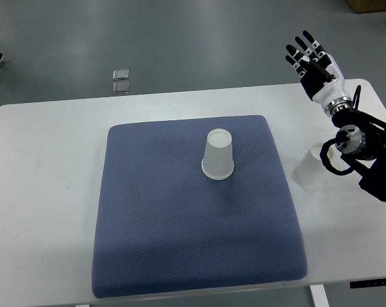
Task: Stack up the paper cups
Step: 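Raise the right hand and swing it above the loose white cup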
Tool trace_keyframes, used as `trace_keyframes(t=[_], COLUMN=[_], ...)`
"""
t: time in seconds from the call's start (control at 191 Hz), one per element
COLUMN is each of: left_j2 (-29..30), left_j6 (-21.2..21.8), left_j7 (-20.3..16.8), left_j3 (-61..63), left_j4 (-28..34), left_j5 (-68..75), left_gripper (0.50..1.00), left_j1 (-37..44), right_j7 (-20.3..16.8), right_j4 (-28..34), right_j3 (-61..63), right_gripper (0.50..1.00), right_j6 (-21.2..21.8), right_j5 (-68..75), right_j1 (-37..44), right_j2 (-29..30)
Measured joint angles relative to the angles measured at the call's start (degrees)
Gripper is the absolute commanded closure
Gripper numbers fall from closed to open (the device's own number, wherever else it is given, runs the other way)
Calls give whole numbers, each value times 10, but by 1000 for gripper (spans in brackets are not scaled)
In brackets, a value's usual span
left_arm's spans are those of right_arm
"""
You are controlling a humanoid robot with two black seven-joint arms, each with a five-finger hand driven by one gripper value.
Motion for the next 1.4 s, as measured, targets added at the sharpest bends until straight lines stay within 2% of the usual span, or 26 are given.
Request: trace_keyframes(t=[1.17, 1.4], left_j2=[0, 0], left_j6=[0, 0], left_j7=[0, 0], left_j3=[0, 0], left_j4=[-1, 0], left_j5=[0, 0], left_gripper=[500, 500], left_j1=[2, 1], right_j7=[1, 1], right_j4=[-1, 6], right_j3=[0, -4], right_gripper=[589, 589], right_j6=[-1, 0], right_j5=[-3, -37], right_j1=[9, 25], right_j2=[-3, -39])
